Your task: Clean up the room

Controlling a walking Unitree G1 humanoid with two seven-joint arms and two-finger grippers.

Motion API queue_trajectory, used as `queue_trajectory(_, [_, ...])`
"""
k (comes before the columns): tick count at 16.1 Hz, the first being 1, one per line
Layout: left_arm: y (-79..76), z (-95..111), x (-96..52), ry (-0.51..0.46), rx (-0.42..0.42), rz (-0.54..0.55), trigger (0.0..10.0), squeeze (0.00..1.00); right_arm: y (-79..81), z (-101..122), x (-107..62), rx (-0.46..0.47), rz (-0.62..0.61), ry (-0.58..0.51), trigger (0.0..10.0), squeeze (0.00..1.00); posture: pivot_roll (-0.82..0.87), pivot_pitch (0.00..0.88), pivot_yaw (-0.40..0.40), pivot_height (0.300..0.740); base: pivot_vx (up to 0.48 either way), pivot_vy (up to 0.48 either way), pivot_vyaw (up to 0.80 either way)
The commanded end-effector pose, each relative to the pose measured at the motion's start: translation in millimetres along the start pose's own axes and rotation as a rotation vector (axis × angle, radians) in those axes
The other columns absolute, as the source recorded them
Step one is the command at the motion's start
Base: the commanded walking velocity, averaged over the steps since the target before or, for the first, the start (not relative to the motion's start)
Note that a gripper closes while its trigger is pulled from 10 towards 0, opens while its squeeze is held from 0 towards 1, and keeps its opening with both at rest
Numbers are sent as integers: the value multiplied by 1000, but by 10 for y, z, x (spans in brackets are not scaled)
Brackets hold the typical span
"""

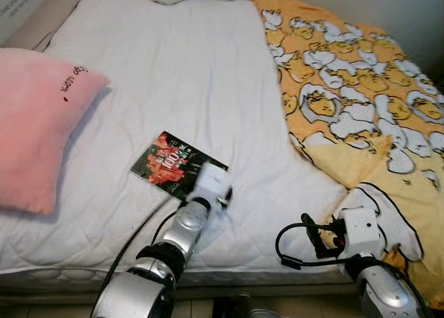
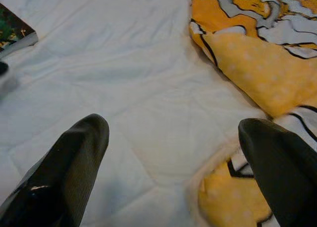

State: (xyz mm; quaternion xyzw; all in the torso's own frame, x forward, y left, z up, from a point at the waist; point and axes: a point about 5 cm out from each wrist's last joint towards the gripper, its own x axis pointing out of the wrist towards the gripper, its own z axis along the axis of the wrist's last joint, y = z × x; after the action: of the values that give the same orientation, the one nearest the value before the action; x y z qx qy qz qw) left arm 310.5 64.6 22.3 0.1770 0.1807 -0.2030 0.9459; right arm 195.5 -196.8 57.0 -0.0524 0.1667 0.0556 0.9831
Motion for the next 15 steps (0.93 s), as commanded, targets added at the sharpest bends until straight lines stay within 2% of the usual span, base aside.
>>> queue_trajectory(1, [-107, -42, -17, 18, 46, -60, 10000, 0, -44, 28, -16, -8, -21, -3, 10000, 0, -23, 150, -190, 728, 0, 0, 0])
queue_trajectory(2, [-133, -171, -61, 63, 70, -92, 10000, 0, -38, 13, -15, -5, -23, 1, 10000, 0, -21, 148, -190, 728, 0, 0, 0])
queue_trajectory(4, [-75, -306, -132, 80, 171, -105, 10000, 0, -28, 10, 3, -3, -22, 4, 10000, 0, -12, 140, -191, 728, 0, 0, 0])
queue_trajectory(6, [77, -478, -238, 126, 228, -100, 10000, 0, -28, 16, 38, -4, -18, 4, 10000, 0, 10, 130, -194, 728, 0, 0, 0])
queue_trajectory(8, [243, -573, -336, 153, 212, -75, 10000, 0, -18, 22, 59, -4, -14, 2, 10000, 0, 18, 126, -196, 728, 0, 0, 0])
queue_trajectory(10, [575, -623, -598, 153, 165, -22, 10000, 0, 24, 40, 84, -15, 18, -5, 10000, 0, 34, 114, -202, 728, 0, 0, 0])
queue_trajectory(11, [684, -580, -753, 145, 135, -26, 10000, 0, 19, 10, 83, -24, 29, 4, 10000, 0, 49, 109, -206, 728, 0, 0, 0])
queue_trajectory(12, [716, -539, -816, 135, 106, -29, 10000, 0, 2, -12, 87, -27, 29, 11, 10000, 0, 56, 105, -208, 728, 0, 0, 0])
queue_trajectory(13, [824, -502, -930, 134, 108, -18, 10000, 0, -5, -46, 93, -33, 32, 22, 10000, 0, 72, 99, -214, 728, 0, 0, 0])
queue_trajectory(15, [900, -444, -1042, 128, 101, -23, 10000, 0, 7, -63, 131, -41, 48, 30, 10000, 0, 89, 93, -226, 728, 0, 0, 0])
